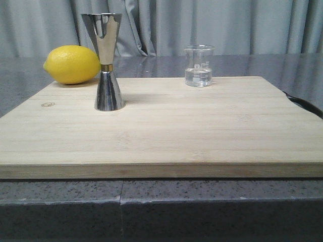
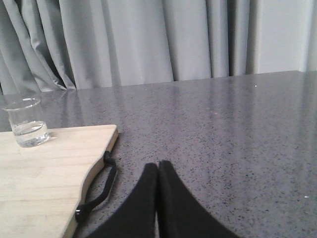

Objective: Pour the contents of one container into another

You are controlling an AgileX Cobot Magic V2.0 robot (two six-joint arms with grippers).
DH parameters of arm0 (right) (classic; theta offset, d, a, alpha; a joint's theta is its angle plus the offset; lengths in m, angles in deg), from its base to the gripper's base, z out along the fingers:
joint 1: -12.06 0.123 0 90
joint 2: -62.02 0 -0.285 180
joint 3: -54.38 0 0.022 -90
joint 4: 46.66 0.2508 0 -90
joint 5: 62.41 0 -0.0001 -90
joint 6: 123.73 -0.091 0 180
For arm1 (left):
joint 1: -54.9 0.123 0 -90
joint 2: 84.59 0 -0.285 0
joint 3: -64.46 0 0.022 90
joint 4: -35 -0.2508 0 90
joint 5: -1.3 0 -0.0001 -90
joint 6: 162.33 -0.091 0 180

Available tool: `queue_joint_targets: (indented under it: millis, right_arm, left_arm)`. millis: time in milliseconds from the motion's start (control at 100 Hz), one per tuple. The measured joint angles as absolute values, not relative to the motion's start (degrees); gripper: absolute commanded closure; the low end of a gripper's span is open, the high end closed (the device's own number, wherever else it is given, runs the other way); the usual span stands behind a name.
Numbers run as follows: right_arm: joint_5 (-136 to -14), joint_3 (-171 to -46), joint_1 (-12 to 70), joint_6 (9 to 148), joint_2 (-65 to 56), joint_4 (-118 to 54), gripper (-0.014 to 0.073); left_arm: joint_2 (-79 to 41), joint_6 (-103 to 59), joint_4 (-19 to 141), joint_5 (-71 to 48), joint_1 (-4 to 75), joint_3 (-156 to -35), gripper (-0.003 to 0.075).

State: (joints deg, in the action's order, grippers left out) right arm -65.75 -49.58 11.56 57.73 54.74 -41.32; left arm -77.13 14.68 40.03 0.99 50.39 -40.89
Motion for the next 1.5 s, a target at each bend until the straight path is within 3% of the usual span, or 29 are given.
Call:
queue_joint_targets:
  millis: [300, 510, 1100, 1210, 1260, 1300, 1410, 1500]
  right_arm:
    - [-80.30, -66.24, 11.56, 57.73, 51.40, -48.47, 0.0660]
    - [-81.28, -73.84, 11.56, 57.73, 44.18, -50.20, 0.0660]
    - [-80.25, -74.69, 11.56, 57.73, 42.78, -50.48, 0.0659]
    - [-80.25, -74.69, 11.56, 57.73, 42.78, -50.48, 0.0623]
    - [-80.25, -74.69, 11.56, 57.73, 42.78, -50.48, 0.0541]
    - [-80.38, -74.69, 11.56, 57.73, 42.78, -50.48, 0.0434]
    - [-81.08, -74.69, 11.56, 57.73, 42.78, -50.62, 0.0124]
    - [-81.34, -74.69, 11.56, 57.73, 42.78, -50.62, -0.0009]
  left_arm:
    - [-70.11, 14.77, 39.56, -14.90, 50.39, -57.95, 0.0739]
    - [-60.41, 14.77, 39.10, -17.14, 50.39, -66.41, 0.0739]
    - [-56.05, 14.77, 39.10, -16.04, 50.39, -67.15, 0.0739]
    - [-56.05, 14.77, 39.10, -15.82, 50.39, -67.15, 0.0732]
    - [-56.05, 14.77, 38.99, -15.82, 50.39, -67.15, 0.0694]
    - [-56.05, 14.77, 38.87, -15.82, 50.39, -67.15, 0.0620]
    - [-56.05, 14.77, 37.37, -15.82, 50.39, -67.15, 0.0297]
    - [-56.05, 14.77, 36.74, -15.69, 50.39, -67.15, 0.0092]
